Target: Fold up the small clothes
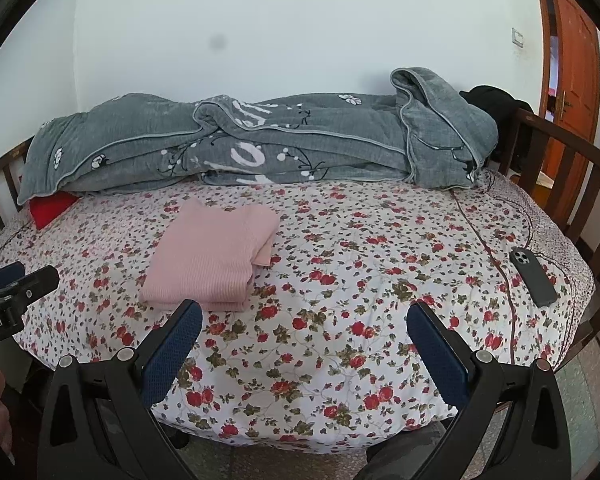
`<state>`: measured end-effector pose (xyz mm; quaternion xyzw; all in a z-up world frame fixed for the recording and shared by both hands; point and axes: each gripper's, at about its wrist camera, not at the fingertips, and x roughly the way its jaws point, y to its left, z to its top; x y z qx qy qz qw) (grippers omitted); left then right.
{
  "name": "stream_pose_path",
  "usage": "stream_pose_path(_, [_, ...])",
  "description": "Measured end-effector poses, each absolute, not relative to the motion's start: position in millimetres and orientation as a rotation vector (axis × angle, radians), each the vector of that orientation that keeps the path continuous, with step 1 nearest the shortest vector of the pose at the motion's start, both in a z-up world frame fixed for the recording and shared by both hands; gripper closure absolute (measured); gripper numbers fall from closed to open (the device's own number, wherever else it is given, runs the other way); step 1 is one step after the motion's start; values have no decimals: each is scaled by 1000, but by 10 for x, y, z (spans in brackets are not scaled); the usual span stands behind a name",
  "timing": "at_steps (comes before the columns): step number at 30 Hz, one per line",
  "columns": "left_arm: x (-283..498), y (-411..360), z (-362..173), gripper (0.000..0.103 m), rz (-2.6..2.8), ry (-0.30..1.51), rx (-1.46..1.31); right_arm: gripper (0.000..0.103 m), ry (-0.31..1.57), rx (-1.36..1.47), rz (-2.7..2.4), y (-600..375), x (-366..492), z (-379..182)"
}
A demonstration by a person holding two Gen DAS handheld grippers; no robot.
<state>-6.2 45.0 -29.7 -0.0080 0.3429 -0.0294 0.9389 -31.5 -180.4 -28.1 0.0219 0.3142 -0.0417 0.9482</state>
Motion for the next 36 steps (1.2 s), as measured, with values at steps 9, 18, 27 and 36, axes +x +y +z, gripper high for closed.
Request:
stream_pose_path(9, [-84,435,-299,20,-62,698,-19,2,636,47,-87,-1809,-330,-266])
stream_pose_path(18, [-84,437,-297,20,-60,699,-18,2,634,52,-89,-1814,-341,-262])
stream_pose_path(27, [-93,446,-293,20,-60,697,-25,2,635,59,-85,-1810,-340,-258])
stream_pose_path(36, [-98,445,-284,20,-58,696,-25,2,634,65,-82,-1803,-342,-260])
